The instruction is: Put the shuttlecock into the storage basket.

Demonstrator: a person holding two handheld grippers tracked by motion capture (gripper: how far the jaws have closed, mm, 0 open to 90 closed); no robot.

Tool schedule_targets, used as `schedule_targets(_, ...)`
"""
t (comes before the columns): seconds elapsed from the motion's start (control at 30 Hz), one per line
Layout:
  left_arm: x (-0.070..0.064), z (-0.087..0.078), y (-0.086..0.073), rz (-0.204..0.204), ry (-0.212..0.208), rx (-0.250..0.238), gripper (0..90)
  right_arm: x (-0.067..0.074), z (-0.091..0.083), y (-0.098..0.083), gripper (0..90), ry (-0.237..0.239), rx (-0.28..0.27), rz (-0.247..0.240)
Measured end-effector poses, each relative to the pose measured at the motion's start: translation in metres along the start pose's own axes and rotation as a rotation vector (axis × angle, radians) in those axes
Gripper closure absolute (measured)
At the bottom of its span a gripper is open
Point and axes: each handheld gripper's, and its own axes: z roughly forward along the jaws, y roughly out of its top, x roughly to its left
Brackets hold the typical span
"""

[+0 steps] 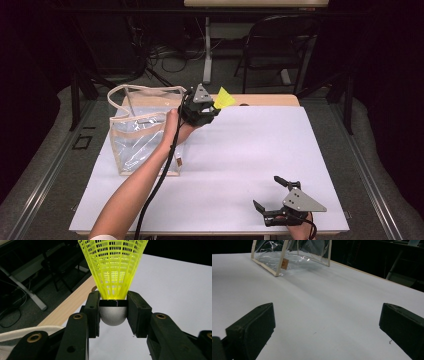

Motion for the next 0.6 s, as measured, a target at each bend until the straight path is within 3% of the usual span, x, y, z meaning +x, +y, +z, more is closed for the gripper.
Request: schedule_targets(0.6,0.015,-0.018,-0.001,-0.030,0.036,-0.028,64.9,0.000,0.001,0.000,0.0,0.001,0.002,0.003)
